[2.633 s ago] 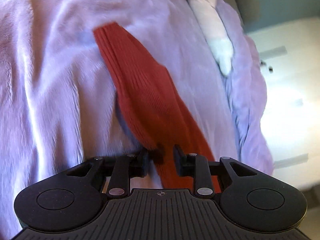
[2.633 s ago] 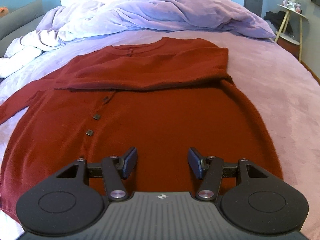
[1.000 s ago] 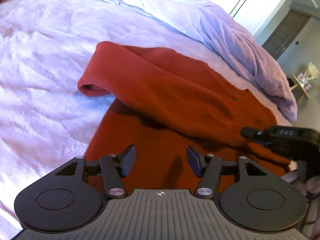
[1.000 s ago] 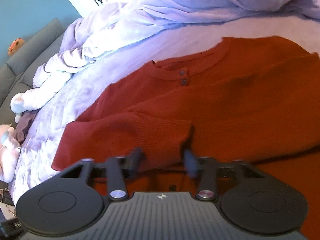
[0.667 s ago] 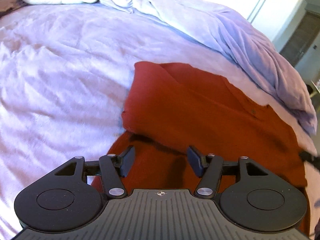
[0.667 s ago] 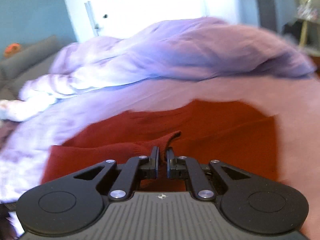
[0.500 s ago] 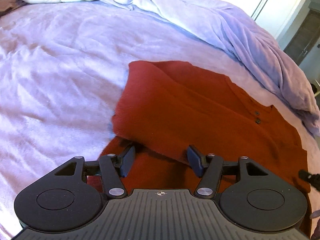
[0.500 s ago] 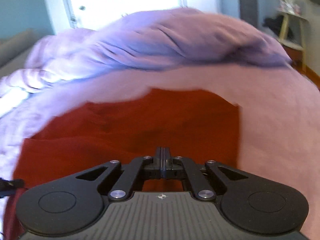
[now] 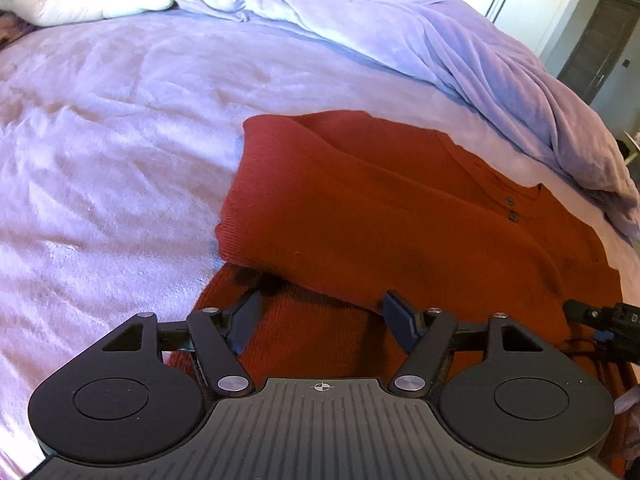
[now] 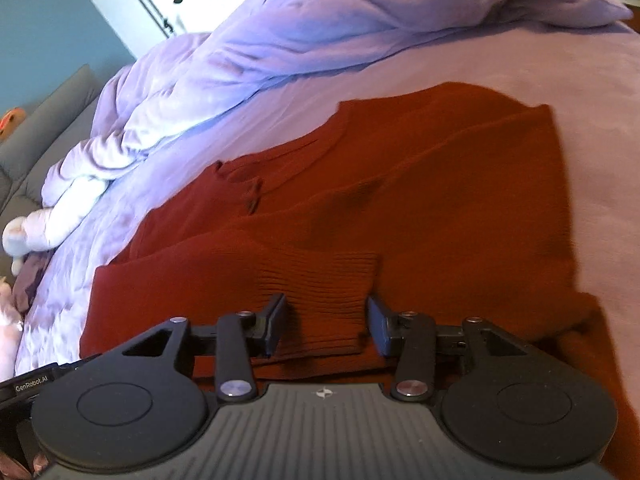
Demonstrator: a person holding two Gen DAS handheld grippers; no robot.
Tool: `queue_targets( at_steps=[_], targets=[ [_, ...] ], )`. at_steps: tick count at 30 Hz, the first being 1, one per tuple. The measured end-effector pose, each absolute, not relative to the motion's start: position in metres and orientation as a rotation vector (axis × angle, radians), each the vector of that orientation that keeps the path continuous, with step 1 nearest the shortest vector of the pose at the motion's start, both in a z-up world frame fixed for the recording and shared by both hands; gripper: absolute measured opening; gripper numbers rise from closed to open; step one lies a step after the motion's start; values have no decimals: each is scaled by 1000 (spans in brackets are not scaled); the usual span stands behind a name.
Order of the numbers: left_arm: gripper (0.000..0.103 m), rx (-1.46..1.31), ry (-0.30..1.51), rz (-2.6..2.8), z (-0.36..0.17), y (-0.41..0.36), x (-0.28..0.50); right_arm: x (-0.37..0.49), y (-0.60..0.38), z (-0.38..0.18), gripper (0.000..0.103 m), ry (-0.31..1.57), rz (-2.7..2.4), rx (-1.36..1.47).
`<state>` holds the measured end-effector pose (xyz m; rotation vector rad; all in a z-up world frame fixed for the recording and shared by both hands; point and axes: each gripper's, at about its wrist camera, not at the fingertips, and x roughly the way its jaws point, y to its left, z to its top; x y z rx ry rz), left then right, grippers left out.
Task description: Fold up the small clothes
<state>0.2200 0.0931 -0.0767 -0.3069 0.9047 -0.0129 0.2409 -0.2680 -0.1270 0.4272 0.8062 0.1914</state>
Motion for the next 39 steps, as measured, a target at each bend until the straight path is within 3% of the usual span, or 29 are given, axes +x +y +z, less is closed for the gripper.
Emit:
queue_targets(
  at_steps=[2, 3, 6, 10, 15, 24, 27, 32, 39],
  targets=[
    [74, -306, 904, -14, -77, 94, 220, 244, -267, -127, 19, 809, 183, 434],
    [74, -304, 904, -13, -77, 94, 219, 248, -268, -126, 13, 811, 175, 447],
    [75, -299, 902, -10, -76, 94, 219, 244, -275, -122, 7, 777, 148, 470],
    [75, -306, 902, 9, -74, 96, 220, 227, -269, -93, 3, 650, 81, 294],
    [75, -302, 910, 24, -74, 97, 223, 222, -273, -78, 2, 572, -79, 49],
    [75, -319, 913, 49, -66, 102, 217, 237, -308, -108, 0, 666, -307, -30],
    [75, -340, 844, 86, -50, 104, 212, 227, -307, -100, 1, 608, -232, 56],
    [80, -340, 782, 62, -39, 81, 235, 229, -252, -91, 3, 543, 51, 90],
    [83, -161, 819, 75, -86, 36, 274, 269, -166, -112, 4, 552, 189, -42]
  ],
)
